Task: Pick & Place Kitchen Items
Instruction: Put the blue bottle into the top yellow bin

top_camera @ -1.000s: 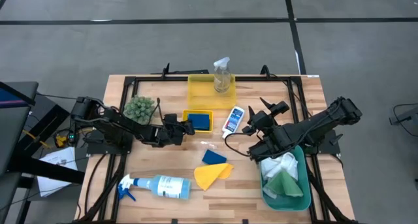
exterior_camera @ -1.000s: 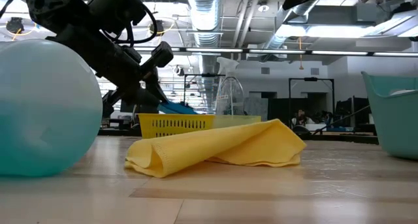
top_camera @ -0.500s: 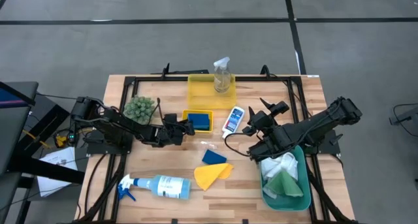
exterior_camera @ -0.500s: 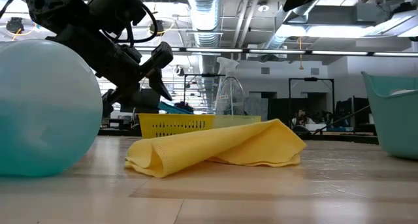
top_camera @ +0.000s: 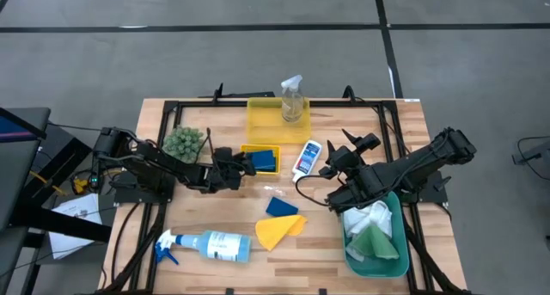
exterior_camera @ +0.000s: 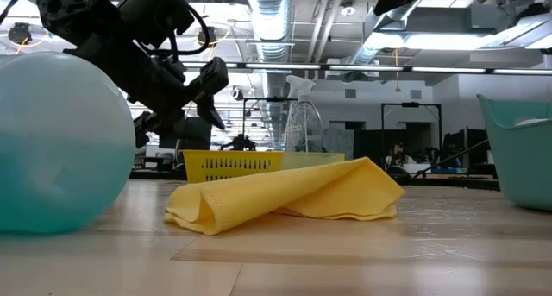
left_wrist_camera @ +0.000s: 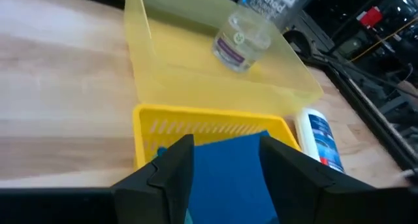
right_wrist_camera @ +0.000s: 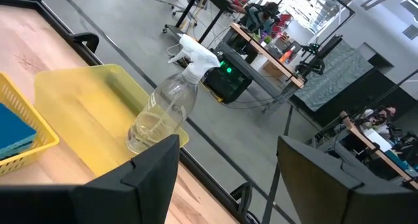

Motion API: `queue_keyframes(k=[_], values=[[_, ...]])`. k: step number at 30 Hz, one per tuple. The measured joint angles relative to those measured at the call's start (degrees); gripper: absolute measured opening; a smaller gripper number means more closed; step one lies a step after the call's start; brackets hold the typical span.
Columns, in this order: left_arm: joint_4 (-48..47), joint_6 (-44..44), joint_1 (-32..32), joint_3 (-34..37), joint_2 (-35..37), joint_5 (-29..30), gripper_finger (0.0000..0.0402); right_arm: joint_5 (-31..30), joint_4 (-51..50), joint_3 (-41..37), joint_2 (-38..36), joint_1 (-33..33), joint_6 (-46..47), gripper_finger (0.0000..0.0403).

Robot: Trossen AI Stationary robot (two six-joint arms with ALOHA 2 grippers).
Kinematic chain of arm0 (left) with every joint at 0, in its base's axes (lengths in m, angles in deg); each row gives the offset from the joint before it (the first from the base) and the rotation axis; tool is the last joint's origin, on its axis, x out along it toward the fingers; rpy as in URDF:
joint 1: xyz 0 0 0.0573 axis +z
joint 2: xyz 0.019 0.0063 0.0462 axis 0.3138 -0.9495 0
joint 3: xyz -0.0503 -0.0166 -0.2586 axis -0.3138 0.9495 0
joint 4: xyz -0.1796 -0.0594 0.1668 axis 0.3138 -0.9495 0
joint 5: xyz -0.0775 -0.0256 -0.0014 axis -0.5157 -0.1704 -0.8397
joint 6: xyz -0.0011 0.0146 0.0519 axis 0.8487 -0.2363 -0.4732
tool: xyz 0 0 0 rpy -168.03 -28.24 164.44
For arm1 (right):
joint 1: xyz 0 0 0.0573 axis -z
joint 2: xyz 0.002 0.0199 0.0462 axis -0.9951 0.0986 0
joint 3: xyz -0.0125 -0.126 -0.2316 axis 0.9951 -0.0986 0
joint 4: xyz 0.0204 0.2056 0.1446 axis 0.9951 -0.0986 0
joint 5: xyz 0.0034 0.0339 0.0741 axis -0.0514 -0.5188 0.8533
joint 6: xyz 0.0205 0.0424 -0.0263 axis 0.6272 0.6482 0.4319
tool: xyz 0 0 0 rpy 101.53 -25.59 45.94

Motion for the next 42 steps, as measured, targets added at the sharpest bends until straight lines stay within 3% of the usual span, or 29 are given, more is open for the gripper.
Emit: queue_keyframes(k=[6,16,27,36,42], values=[[0.5,-7.4,-0.4,0.0,2.3,0.7,0.0169,0.0,0.0,0.0,0.0,0.0,-0.2,0.0248],[3.4,-33.1,-5.7,0.0,11.3,-1.6,0.0150,0.0,0.0,0.0,0.0,0.0,-0.4,0.0248],[3.2,-36.4,-6.8,0.0,15.7,-1.8,0.0152,1.4,0.0,0.0,0.0,0.0,-1.9,0.0248],[2.6,-45.0,-8.5,0.0,15.7,-17.6,0.0139,2.0,0.0,0.0,0.0,0.0,-1.9,0.0248],[2.5,-48.9,-11.1,0.0,15.7,-21.9,0.0131,2.2,0.0,0.0,0.0,0.0,-1.9,0.0248]])
